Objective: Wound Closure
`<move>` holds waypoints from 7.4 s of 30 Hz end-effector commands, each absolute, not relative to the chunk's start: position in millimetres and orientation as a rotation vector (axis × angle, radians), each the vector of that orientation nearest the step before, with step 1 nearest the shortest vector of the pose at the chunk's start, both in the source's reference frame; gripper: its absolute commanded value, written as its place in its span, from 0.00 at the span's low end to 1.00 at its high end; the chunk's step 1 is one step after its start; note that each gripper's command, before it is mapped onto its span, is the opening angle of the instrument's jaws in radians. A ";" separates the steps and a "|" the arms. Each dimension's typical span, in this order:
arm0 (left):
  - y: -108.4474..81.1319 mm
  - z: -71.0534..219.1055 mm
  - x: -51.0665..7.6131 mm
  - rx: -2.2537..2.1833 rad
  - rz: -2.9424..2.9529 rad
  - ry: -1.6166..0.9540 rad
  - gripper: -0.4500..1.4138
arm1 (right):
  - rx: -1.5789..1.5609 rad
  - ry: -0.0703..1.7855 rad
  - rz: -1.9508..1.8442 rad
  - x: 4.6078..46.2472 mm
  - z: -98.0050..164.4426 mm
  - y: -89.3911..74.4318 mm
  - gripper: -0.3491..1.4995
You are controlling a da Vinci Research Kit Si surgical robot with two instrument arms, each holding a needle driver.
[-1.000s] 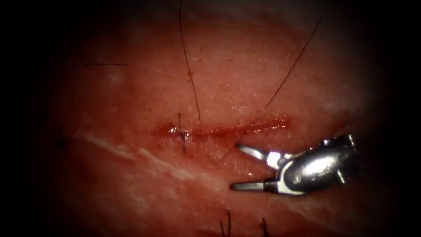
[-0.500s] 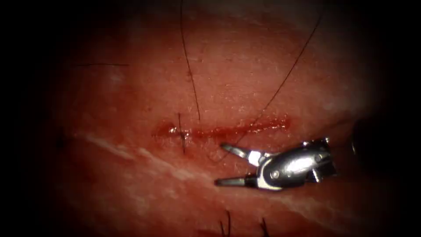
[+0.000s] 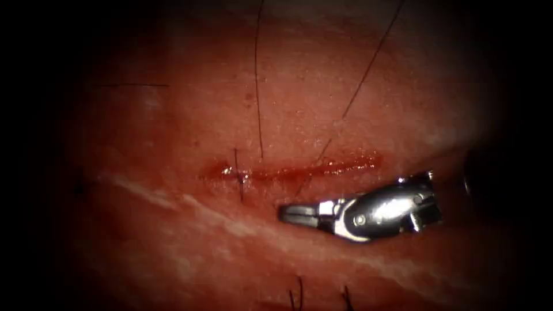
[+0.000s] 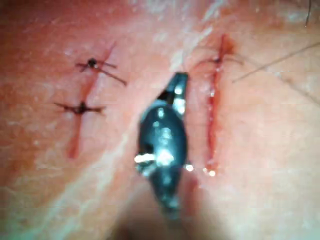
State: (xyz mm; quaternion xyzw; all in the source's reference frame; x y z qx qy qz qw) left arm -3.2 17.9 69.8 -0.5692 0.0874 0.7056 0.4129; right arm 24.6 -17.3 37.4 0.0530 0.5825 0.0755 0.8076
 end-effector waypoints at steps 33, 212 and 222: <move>17.5 70.7 -3.9 -1.430 1.774 0.214 0.00 | 0.134 1.197 0.162 27.1 39.6 -19.4 0.00; 15.9 73.8 -6.7 -1.428 1.822 0.159 0.00 | 0.130 1.282 0.056 26.9 19.4 -27.0 0.80; 15.0 79.7 -7.2 -1.379 1.861 0.095 0.00 | 0.091 1.221 0.098 21.7 23.0 -24.4 0.85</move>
